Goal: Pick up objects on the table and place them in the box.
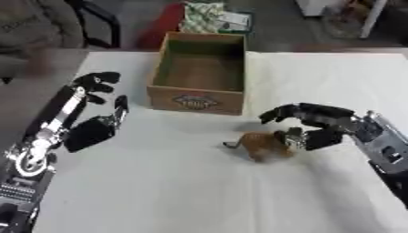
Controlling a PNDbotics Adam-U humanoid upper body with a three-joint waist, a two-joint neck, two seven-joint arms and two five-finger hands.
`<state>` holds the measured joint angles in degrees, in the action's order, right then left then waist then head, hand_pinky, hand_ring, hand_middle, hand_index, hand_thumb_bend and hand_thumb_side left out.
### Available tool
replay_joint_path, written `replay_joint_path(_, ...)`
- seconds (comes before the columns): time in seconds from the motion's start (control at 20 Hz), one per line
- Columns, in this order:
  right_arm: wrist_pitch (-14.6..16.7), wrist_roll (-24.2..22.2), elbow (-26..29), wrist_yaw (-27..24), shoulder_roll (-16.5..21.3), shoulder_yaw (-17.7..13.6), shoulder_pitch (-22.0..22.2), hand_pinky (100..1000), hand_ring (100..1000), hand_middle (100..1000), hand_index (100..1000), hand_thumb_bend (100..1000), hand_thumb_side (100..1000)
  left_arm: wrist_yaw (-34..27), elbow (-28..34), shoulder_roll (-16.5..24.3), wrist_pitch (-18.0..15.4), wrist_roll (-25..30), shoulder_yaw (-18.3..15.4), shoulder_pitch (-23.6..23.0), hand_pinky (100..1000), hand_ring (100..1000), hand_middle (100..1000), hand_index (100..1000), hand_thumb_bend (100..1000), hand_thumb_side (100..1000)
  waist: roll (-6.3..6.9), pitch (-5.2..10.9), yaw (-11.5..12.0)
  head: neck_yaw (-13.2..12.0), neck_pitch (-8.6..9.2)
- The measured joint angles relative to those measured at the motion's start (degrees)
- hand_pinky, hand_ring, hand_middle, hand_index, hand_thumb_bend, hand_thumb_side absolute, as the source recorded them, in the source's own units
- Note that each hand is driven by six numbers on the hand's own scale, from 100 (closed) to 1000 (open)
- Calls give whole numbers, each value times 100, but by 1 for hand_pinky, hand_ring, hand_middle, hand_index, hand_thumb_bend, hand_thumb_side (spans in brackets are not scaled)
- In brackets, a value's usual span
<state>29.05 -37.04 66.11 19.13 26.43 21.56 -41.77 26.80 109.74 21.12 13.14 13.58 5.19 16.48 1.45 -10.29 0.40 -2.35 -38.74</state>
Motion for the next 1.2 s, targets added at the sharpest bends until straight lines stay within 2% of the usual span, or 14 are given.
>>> replay_joint_path(0.3,25,24,-3,266,-2,38,3,889,921,856,972,100,893,0,0,0,0,0,1,0,753,827,815,904,100,486,0,0,0,-1,0)
replay_joint_path(0.35,32,31,-5,335,-2,38,5,891,921,856,971,100,870,0,0,0,0,0,1,0,753,827,815,904,100,487,0,0,0,-1,0)
replay_joint_path(0.4,40,40,-8,402,-2,38,8,891,921,858,970,100,912,-1,0,0,-1,1,1,0,753,827,815,904,100,487,0,0,0,-1,0)
replay_joint_path(0.7,86,86,-46,845,-4,39,37,898,921,860,965,100,966,-2,0,0,-2,2,2,-1,753,828,815,903,100,486,-1,0,0,-3,0)
replay_joint_path(1.2,146,145,-33,1367,-4,64,45,905,914,857,959,100,1000,-2,0,0,-11,11,20,-10,753,828,815,903,100,487,-3,0,0,-4,0)
